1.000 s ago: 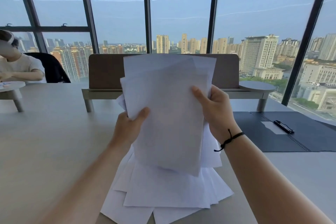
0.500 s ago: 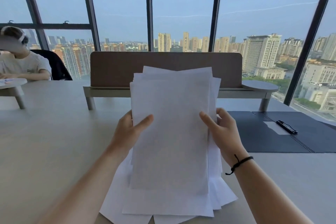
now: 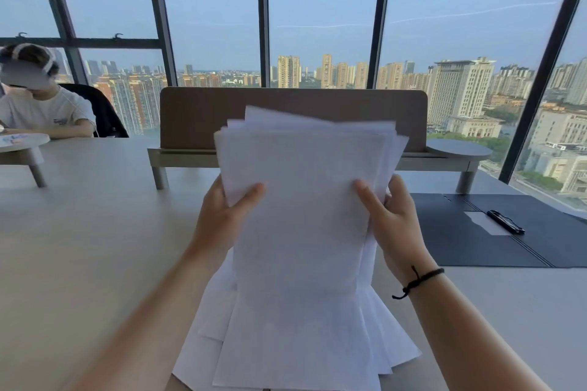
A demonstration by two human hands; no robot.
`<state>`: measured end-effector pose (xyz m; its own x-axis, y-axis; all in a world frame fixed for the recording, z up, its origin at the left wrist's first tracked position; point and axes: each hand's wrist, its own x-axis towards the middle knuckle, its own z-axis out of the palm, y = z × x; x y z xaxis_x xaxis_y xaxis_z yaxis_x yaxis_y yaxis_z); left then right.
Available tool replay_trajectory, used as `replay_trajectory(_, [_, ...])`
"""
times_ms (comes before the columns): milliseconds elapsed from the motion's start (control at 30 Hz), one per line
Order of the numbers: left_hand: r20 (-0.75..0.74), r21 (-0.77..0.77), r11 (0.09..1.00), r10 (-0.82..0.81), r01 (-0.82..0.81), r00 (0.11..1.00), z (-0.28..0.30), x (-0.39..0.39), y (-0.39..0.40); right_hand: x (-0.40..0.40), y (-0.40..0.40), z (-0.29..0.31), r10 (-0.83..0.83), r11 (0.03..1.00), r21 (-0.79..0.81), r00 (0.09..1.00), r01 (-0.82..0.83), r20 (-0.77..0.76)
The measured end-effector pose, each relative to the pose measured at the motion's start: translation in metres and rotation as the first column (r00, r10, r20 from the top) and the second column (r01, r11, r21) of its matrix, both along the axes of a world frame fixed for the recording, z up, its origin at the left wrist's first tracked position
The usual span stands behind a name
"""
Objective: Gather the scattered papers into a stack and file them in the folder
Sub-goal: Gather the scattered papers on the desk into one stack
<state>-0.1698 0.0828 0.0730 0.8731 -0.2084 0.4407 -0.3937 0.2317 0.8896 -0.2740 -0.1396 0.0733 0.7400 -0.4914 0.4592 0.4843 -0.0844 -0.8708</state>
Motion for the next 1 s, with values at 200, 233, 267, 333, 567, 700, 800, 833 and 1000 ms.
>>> replay_trajectory(200, [-0.086,0.046,0.998,-0.048,0.053,0.995,-0.021,-0.004,0.001,0.007,0.017,-0.008,-0.004,0.999,-0.049,0.995,-0.001,-0.101])
replay_trajectory(233, [-0.085,0.054,0.997,-0.048,0.053,0.995,-0.02,-0.002,0.001,0.007,0.019,-0.005,-0.007,0.999,-0.04,0.995,0.003,-0.096])
replay_trajectory(267, [-0.079,0.073,0.996,-0.053,0.059,0.995,-0.02,-0.001,0.002,0.008,0.019,-0.002,0.001,1.0,-0.01,0.996,-0.001,-0.09])
replay_trajectory(333, [-0.079,0.107,0.992,-0.062,0.07,0.995,-0.023,0.001,0.001,0.008,0.017,-0.003,0.04,0.999,0.034,0.995,-0.037,-0.093])
replay_trajectory(567, [-0.205,0.129,0.986,-0.079,0.106,0.976,-0.034,0.012,-0.006,0.015,0.015,-0.02,0.116,0.99,0.099,0.979,-0.1,-0.167])
replay_trajectory(700, [-0.232,0.071,0.997,0.044,-0.028,0.972,-0.028,0.026,-0.002,0.017,0.009,-0.024,0.11,0.991,-0.042,0.965,-0.123,-0.24])
replay_trajectory(800, [-0.387,-0.073,0.996,0.027,-0.06,0.922,-0.03,0.042,0.014,0.017,-0.005,-0.039,0.032,0.995,-0.079,0.935,-0.064,-0.353])
replay_trajectory(833, [-0.422,-0.069,0.996,0.025,-0.06,0.906,-0.033,0.048,0.021,0.018,-0.012,-0.048,-0.03,0.993,-0.114,0.904,-0.021,-0.427])
replay_trajectory(1000, [-0.563,-0.303,0.934,-0.337,0.191,0.755,-0.068,0.065,0.041,0.018,-0.024,-0.108,-0.504,0.581,-0.761,0.607,-0.288,-0.614])
